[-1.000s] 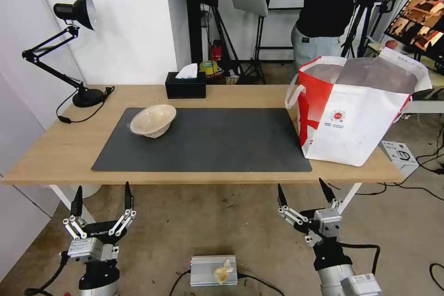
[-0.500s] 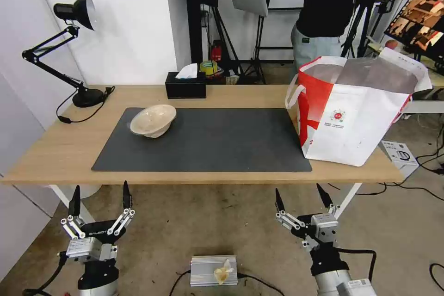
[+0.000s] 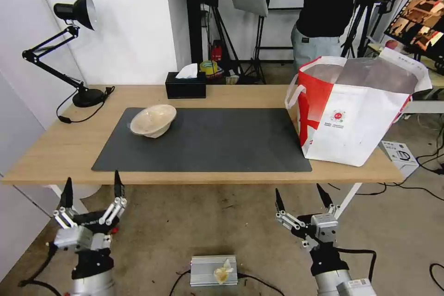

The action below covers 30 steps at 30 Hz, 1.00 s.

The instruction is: Pick up the trash from the table and place it into the takeout bag.

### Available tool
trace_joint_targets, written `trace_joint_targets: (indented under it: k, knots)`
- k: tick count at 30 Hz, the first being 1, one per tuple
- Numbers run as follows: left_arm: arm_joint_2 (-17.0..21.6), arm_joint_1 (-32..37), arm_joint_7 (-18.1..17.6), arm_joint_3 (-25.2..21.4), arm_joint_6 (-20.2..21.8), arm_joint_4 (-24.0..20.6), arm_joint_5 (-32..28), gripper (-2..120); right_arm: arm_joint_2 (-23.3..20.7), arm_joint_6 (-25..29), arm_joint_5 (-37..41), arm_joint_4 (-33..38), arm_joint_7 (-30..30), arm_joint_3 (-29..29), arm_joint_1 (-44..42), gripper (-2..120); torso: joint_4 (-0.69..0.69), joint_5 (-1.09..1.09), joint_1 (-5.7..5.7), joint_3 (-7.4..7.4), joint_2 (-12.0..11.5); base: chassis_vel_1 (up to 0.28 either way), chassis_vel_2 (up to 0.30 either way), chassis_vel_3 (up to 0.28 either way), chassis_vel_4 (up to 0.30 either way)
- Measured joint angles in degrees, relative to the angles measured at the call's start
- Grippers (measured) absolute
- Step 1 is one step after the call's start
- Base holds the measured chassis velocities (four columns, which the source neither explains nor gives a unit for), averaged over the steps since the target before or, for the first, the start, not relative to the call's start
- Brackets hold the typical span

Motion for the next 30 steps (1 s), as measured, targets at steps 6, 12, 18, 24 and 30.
trace_joint_targets:
  k: [6, 12, 18, 24, 30]
  knots:
    - [4.92, -2.25, -3.05, 0.12, 4.19, -3.15, -8.83, 100, -0.01, 0.00, 0.02, 0.00, -0.01, 0.03, 0.02, 100, 0.00, 0.00, 0.00, 0.00, 0.00, 0.000, 0.000, 0.000, 0.000]
    - [9.78, -8.83, -6.11, 0.84, 9.23, -5.60, -22.31, 100, -0.01, 0.00, 0.05, 0.00, -0.02, 0.03, 0.02, 100, 0.00, -0.01, 0.00, 0.00, 0.00, 0.000, 0.000, 0.000, 0.000]
    - [12.36, -14.38, -8.19, 2.13, 12.86, -6.18, -32.05, 100, -0.01, 0.00, 0.06, 0.00, -0.04, 0.03, 0.03, 100, 0.00, -0.01, 0.00, 0.00, 0.00, 0.000, 0.000, 0.000, 0.000]
    - [14.37, -17.98, -10.56, 2.34, 15.13, -6.31, -40.17, 100, -0.01, 0.00, 0.06, 0.00, -0.04, 0.03, 0.03, 100, 0.00, 0.00, 0.00, 0.01, 0.00, 0.000, 0.000, 0.000, 0.000]
    - [15.84, -24.57, -14.24, 3.57, 19.14, -6.31, -51.18, 100, -0.01, 0.01, 0.06, 0.00, -0.04, 0.03, 0.02, 100, 0.00, 0.00, 0.00, 0.01, 0.00, 0.000, 0.000, 0.000, 0.000]
